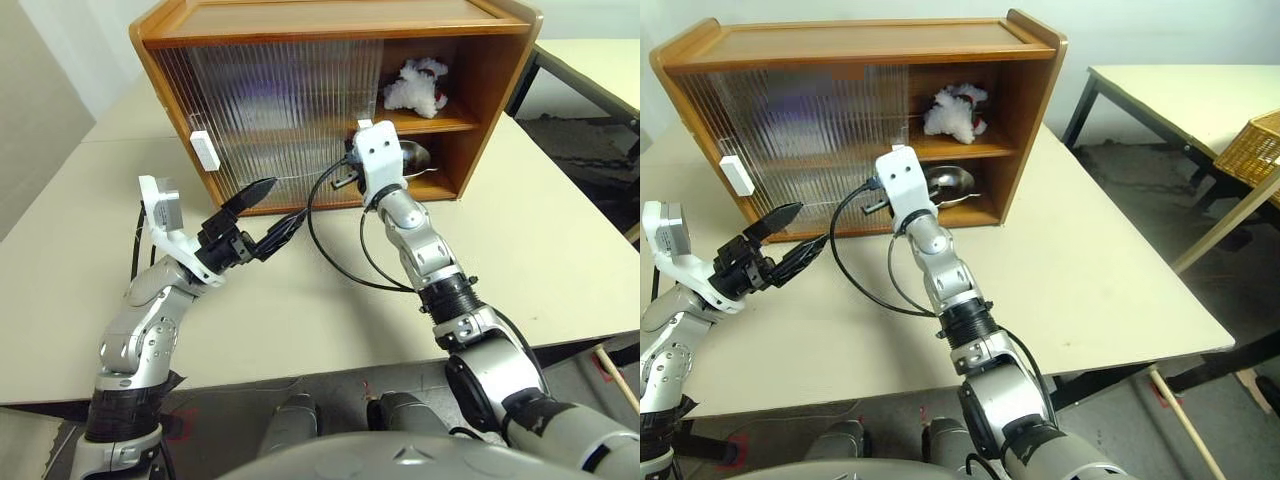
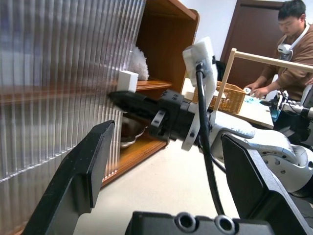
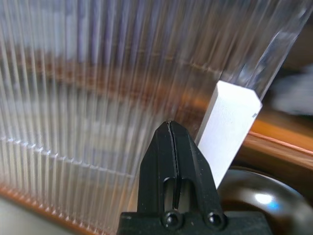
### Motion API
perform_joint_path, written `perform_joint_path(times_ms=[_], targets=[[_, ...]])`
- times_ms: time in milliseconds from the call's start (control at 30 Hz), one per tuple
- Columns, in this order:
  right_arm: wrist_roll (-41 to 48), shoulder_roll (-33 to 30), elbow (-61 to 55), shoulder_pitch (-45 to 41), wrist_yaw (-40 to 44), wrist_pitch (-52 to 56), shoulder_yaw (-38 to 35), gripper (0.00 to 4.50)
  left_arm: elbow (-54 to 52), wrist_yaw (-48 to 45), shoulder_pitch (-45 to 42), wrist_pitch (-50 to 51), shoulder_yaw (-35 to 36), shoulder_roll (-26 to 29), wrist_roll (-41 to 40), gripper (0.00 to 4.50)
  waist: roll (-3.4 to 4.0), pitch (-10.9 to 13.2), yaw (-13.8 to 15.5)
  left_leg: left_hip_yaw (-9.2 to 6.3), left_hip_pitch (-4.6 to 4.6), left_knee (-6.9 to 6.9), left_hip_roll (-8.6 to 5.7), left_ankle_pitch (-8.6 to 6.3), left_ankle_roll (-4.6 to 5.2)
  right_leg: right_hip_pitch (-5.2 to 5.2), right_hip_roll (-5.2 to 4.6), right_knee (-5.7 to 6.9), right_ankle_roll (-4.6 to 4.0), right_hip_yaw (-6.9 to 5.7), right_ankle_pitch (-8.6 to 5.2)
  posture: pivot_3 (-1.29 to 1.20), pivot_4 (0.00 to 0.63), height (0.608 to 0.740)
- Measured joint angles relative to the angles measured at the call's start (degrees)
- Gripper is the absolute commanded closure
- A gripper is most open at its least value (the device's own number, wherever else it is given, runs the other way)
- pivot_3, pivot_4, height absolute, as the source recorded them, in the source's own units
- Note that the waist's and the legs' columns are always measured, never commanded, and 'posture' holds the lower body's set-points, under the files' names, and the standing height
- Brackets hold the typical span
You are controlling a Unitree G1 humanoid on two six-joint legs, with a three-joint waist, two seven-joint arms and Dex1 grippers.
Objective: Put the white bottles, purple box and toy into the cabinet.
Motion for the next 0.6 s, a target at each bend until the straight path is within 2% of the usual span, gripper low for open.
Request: perform_joint_path(times_ms=[167,233,267,367,433,600], targets=[[-0.8,-3.7,-6.2,3.2,-2.6,2.8,-3.3,4.47,0.1,-0.5,-0.4,0.0,-0.2,0.0,0.0,0.0,-0.01,0.0,-0.2,0.01,-0.04,0.0,0.0,-0.11,-0.22,0.15,0.02,0.01,0.1,0.04,0.08,-0.08,0.052,0.74],[-0.8,-4.4,-7.3,3.8,-3.0,3.8,-4.4,4.47,0.2,-0.7,-0.9,0.0,-0.3,0.0,0.0,0.0,-0.01,0.0,-0.5,0.01,-0.03,-0.05,0.03,0.32,0.5,0.14,0.06,0.01,0.14,0.05,0.07,-0.1,0.051,0.74],[-0.8,-4.8,-7.6,4.0,-3.2,4.2,-4.6,4.47,0.2,-0.9,-1.2,0.0,-0.3,0.0,0.0,0.0,-0.01,0.0,-0.7,0.01,-0.04,-0.09,0.03,0.33,0.51,0.12,0.06,0.0,0.15,0.05,0.05,-0.1,0.051,0.74],[-0.7,-5.3,-8.2,4.1,-3.8,5.3,-5.6,4.47,0.7,-1.1,-2.1,0.0,-0.4,-0.1,0.0,0.0,-0.01,0.0,-1.1,0.01,-0.03,-0.11,0.05,0.34,0.54,0.12,0.08,0.0,0.27,0.05,-0.02,-0.1,0.051,0.74],[-0.7,-6.0,-8.2,4.1,-4.4,6.1,-6.4,4.47,0.9,-1.3,-2.1,0.0,-0.4,-0.1,0.0,0.0,-0.01,0.0,-1.1,0.01,-0.04,-0.1,0.05,0.35,0.54,0.13,0.08,0.0,0.66,0.05,0.07,-0.1,0.05,0.74],[-0.8,-6.8,-5.6,3.3,-6.8,6.5,-8.0,4.47,1.5,-1.6,-2.3,0.0,-0.4,-0.1,0.1,0.0,-0.01,0.0,-1.2,0.01,-0.08,-0.06,0.04,0.35,0.54,0.15,0.03,-0.05,0.79,0.07,0.01,-0.1,0.049,0.74]])
